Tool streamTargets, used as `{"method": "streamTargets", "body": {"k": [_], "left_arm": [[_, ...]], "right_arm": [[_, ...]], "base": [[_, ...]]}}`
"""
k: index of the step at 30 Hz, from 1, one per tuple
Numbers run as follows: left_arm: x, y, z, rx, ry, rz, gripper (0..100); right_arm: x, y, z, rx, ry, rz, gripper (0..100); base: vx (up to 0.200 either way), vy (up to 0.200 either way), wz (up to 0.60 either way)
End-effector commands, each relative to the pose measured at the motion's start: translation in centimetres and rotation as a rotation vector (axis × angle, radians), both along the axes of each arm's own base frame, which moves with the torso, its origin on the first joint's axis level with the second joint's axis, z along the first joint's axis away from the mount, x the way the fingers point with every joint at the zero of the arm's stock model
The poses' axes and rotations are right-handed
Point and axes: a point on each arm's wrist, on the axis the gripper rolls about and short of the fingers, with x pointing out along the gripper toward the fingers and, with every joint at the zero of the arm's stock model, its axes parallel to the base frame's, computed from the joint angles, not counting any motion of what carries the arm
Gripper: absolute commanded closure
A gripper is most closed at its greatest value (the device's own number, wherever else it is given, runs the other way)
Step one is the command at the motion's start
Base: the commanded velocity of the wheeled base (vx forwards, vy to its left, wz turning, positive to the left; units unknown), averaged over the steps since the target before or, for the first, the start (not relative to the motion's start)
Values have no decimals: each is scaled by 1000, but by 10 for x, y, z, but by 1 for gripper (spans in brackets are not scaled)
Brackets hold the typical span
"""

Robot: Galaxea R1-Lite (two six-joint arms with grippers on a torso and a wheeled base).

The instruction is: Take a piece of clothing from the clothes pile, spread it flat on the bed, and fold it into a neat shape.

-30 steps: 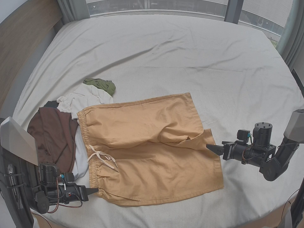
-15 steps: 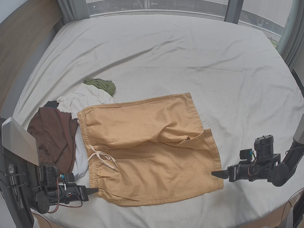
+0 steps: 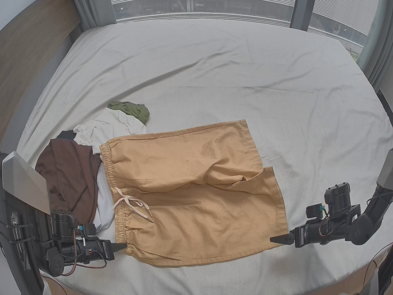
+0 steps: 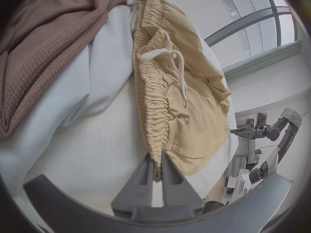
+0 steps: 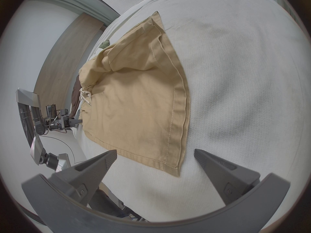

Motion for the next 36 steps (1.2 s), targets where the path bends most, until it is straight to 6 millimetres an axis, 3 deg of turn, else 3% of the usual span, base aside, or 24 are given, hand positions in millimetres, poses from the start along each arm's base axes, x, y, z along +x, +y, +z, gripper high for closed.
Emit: {"method": "streamTargets", "body": {"k": [1,6,7,15,24,36], "left_arm": [[-4,1,0,0,10,2,100],[-4,1,0,0,7,2,100],[-4,1,0,0,7,2,100],[-3,2,1,0,3,9,100],[-3,17,12,-25,-29,62,100],[-30,27,17,34,82,-40,100]], "right_arm": [[1,2,-14,-11,49,7,0],[4,6,-18,-6,53,16,0],[4,6,-18,-6,53,16,100],[5,7,-17,3,38,7,100],[-4,13,-13,2,43,44,100],[-24,11,0,-31,117,87,100]], "base": [[0,0,0],[0,0,0],[0,0,0],[0,0,0],[0,0,0],[0,0,0]]}}
